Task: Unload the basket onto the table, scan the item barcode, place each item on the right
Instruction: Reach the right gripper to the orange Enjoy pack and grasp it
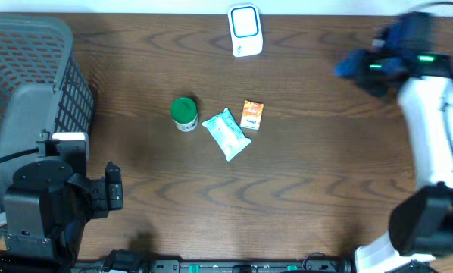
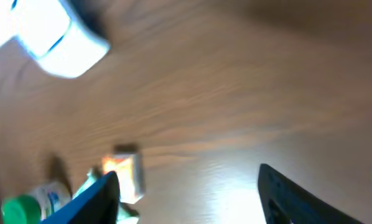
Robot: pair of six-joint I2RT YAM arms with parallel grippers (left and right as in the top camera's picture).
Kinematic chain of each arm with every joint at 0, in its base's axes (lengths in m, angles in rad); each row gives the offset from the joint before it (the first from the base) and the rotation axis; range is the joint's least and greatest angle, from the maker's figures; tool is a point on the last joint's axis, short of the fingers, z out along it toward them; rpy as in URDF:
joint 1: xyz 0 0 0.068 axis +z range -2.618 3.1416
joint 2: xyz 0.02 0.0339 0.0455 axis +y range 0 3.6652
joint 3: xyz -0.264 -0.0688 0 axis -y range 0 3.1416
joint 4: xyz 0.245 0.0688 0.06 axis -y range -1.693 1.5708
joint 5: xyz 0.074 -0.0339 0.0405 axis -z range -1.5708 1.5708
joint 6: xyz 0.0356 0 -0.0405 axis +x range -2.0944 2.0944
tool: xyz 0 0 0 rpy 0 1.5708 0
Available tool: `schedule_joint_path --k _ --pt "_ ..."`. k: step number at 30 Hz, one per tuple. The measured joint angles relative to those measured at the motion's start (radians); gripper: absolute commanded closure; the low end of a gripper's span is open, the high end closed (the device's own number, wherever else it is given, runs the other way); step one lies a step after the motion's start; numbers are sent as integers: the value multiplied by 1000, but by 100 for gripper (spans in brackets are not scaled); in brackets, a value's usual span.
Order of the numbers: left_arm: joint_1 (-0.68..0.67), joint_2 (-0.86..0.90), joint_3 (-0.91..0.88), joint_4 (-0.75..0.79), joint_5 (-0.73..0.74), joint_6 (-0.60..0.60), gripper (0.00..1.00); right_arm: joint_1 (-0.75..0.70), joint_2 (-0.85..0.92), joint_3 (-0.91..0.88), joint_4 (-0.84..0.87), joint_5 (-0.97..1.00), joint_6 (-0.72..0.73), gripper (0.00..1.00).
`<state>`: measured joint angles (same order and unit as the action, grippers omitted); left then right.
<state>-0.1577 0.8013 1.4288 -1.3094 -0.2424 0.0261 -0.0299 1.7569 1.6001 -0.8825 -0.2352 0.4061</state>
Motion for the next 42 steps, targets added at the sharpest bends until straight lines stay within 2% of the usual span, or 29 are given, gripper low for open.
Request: schedule_joint_path --k 1,2,3,5,7,8,11,12,14,17,27,34,42 --pt "0 0 0 0 0 0 2 50 17 -11 38 -1 3 1" --pt "0 0 0 0 0 0 2 101 37 -24 76 2 16 1" --pt "0 0 0 0 0 0 2 151 64 -35 115 1 24 6" --pt "0 0 0 0 0 0 2 220 119 -43 190 0 41 35" --pt "0 0 0 0 0 0 2 279 179 -46 296 -3 45 53" --pt "0 0 0 1 0 0 2 304 207 -47 338 -3 48 58" --pt "0 0 0 1 0 0 2 374 282 -50 459 -7 56 64" --pt "0 0 0 1 0 0 2 390 299 -51 485 -8 57 77" --pt "0 0 0 1 0 0 2 424 333 -52 533 -11 62 89" --pt "0 0 0 1 0 0 2 443 370 -53 578 -12 63 99" --pt "0 0 0 0 0 0 2 454 460 -56 534 -8 68 99" --pt "0 0 0 1 0 0 2 453 444 -48 290 -40 12 99" --pt "0 0 0 0 0 0 2 443 415 -40 42 -1 -153 99"
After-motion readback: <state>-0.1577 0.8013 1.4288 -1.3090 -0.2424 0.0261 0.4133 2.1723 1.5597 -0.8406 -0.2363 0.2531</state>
